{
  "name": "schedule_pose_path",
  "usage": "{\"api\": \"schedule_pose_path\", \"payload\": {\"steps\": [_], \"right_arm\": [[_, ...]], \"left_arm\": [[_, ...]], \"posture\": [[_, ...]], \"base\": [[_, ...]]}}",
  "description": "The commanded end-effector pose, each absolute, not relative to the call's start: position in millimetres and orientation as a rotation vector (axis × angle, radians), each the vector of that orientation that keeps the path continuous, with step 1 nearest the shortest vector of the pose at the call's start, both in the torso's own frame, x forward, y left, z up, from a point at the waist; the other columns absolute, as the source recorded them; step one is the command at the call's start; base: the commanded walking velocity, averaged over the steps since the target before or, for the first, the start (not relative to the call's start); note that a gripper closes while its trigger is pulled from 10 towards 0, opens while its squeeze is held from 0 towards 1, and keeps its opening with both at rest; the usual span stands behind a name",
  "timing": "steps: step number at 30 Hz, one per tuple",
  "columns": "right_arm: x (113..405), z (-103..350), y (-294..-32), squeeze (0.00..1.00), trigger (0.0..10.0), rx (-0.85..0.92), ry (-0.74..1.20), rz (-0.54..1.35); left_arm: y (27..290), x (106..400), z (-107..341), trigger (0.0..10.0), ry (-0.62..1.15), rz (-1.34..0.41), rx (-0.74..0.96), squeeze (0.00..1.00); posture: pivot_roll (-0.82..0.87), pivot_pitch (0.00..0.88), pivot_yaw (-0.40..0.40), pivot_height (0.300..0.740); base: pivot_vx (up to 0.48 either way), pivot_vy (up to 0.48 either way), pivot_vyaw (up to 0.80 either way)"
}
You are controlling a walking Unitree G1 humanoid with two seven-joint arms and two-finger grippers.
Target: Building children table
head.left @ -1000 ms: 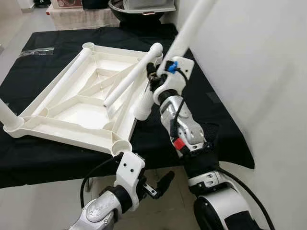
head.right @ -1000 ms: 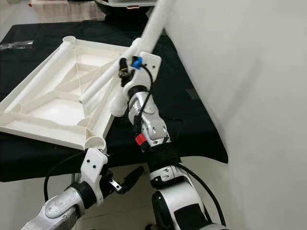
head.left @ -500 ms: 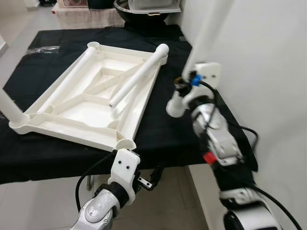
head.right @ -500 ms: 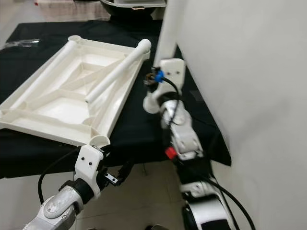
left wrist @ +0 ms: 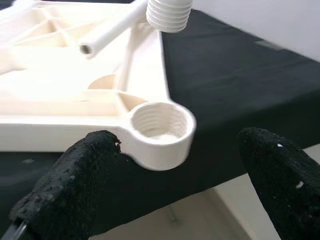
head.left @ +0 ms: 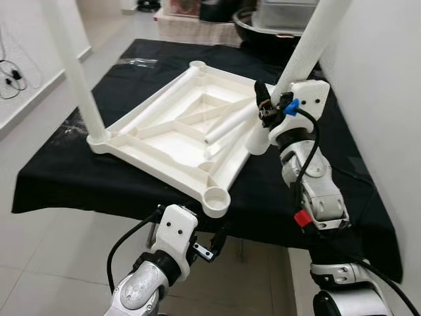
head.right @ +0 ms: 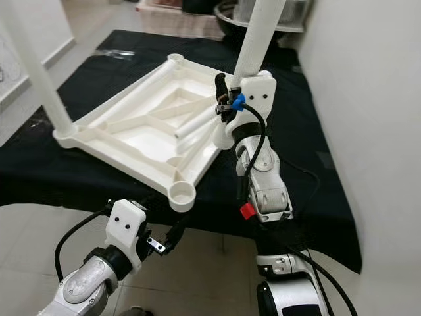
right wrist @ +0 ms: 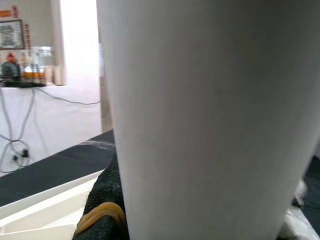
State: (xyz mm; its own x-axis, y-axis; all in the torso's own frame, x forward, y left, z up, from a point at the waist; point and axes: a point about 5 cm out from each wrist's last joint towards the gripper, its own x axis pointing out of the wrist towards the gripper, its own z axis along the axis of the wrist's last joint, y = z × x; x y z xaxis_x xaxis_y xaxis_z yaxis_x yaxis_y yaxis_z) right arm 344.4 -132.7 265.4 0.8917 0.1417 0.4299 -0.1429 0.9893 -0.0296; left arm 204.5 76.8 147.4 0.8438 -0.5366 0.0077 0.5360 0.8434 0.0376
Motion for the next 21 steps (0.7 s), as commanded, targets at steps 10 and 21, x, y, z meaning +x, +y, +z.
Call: {"api": "schedule_pose_path", "payload": {"steps": [10, 21], "right_arm": [[338.4, 258.9, -135.2, 0.00, 10.0, 0.031, -0.412, 0.131], [333.7, 253.1, -129.8, 0.00, 10.0, 0.043, -0.388, 0.149]], "left_arm": [[78.9, 199.8, 131.7, 10.0, 0.042, -0.518, 0.030, 0.00], [80.8, 200.5, 126.0, 10.0, 0.055, -0.502, 0.030, 0.00]], "posture": [[0.09, 0.056, -0.078, 0.740], [0.10, 0.037, -0.075, 0.740]], "base": [[0.000, 0.000, 0.23], [-0.023, 0.234, 0.00]]}}
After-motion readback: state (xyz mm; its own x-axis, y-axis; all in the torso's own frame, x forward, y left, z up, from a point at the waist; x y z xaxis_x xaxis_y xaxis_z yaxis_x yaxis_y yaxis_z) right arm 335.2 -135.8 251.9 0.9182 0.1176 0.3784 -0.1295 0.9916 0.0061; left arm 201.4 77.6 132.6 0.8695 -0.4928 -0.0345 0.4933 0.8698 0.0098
